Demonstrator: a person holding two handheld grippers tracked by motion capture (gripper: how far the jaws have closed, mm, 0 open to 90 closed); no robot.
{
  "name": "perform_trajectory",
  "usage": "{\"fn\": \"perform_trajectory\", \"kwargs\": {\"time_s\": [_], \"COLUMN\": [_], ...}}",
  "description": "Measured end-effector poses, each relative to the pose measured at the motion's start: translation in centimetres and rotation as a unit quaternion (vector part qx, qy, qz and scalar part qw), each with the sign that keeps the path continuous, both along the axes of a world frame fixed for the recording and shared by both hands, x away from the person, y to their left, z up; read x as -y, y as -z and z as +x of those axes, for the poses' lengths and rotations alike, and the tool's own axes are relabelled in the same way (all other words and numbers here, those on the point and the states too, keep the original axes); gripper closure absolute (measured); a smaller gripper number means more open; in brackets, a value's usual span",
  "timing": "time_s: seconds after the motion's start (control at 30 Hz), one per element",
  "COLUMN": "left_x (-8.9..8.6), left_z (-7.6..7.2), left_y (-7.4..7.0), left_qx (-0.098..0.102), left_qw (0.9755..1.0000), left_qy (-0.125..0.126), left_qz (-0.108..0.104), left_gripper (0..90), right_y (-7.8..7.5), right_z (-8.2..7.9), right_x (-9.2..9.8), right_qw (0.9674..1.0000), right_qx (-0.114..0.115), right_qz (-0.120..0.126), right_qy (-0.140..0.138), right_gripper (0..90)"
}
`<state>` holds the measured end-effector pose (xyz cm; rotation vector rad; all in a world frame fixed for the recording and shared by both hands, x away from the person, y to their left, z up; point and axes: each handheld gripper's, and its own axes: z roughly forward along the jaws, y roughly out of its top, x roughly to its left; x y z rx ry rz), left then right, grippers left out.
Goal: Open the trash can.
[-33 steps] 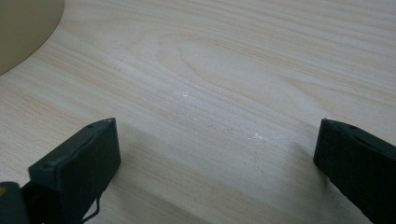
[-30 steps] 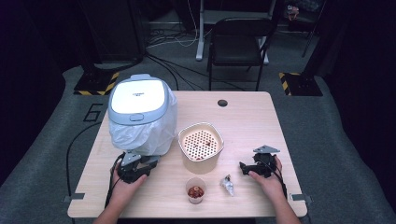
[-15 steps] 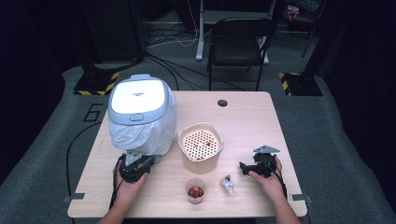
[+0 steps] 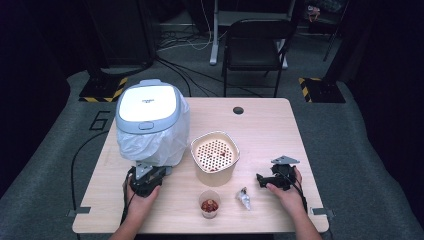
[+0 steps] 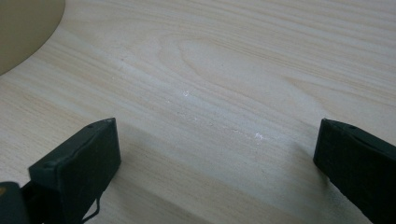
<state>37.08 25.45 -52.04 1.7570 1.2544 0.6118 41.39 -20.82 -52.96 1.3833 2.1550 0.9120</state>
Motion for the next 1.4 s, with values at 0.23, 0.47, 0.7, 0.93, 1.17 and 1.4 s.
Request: {"fn": "perform_trajectory", "kwargs": {"time_s": [0.23, 0.47, 0.7, 0.93, 1.17, 1.4], "left_x": [0.08, 0.04, 0.42, 0.45, 0.54, 0.7], "left_z": [-0.2, -0.22, -0.07, 0.23, 0.18, 0.09], "left_y": [0.51, 0.64, 0.7, 0.75, 0.75, 0.75], "left_qx": [0.018, 0.019, 0.009, -0.009, -0.008, -0.003], "left_qw": [0.9998, 0.9994, 0.9987, 0.9985, 0.9983, 0.9977], "left_qy": [0.012, 0.023, 0.011, 0.011, 0.01, 0.008], "left_qz": [-0.005, 0.015, 0.049, 0.053, 0.056, 0.067], "left_gripper": [66.5, 67.1, 69.5, 69.4, 69.4, 69.4], "right_y": [0.0, 0.0, 0.0, 0.0, -0.01, -0.52], "right_z": [0.01, 0.0, -0.02, -0.03, -0.05, -0.3], "right_x": [0.02, 0.03, 0.01, 0.01, 0.0, 0.2], "right_qw": [1.0, 1.0, 1.0, 1.0, 1.0, 0.9999], "right_qx": [0.001, 0.001, 0.0, 0.0, -0.001, 0.002], "right_qz": [-0.001, -0.001, -0.001, -0.001, -0.001, 0.012], "right_qy": [-0.001, -0.001, -0.001, -0.002, -0.001, 0.0], "right_gripper": [0.1, 0.1, 0.1, 0.1, 0.2, 18.8]}}
